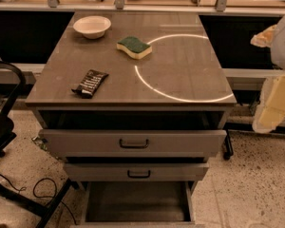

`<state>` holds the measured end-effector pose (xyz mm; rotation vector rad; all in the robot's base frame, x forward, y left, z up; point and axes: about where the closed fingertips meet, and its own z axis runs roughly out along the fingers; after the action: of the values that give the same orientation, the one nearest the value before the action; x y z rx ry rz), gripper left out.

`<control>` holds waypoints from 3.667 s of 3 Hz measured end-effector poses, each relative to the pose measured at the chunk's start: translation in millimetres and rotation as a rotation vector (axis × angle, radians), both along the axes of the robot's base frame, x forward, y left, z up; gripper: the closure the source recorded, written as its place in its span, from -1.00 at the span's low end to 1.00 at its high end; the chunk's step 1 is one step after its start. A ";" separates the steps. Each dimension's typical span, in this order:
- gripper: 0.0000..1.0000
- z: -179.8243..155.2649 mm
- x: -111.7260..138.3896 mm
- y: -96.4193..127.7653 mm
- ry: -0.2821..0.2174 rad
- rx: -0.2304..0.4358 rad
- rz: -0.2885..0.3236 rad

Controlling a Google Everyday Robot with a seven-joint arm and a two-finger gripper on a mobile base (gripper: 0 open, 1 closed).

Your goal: Close bottom drawer

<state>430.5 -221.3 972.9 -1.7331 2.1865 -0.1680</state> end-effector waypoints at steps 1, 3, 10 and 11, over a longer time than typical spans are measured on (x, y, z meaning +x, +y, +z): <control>-1.00 -35.8 -11.8 -22.6 0.023 -0.052 0.025; -1.00 -134.8 -54.4 -57.7 0.064 -0.157 0.053; 0.27 -472.2 -177.6 -105.6 0.216 -0.246 0.181; 0.38 -478.4 -178.5 -105.9 0.219 -0.252 0.193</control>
Offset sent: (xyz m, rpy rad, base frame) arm -0.0694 -0.0792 -0.1822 -0.2308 0.1084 0.0787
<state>252.0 -327.2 494.5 -2.1826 2.2072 -0.2228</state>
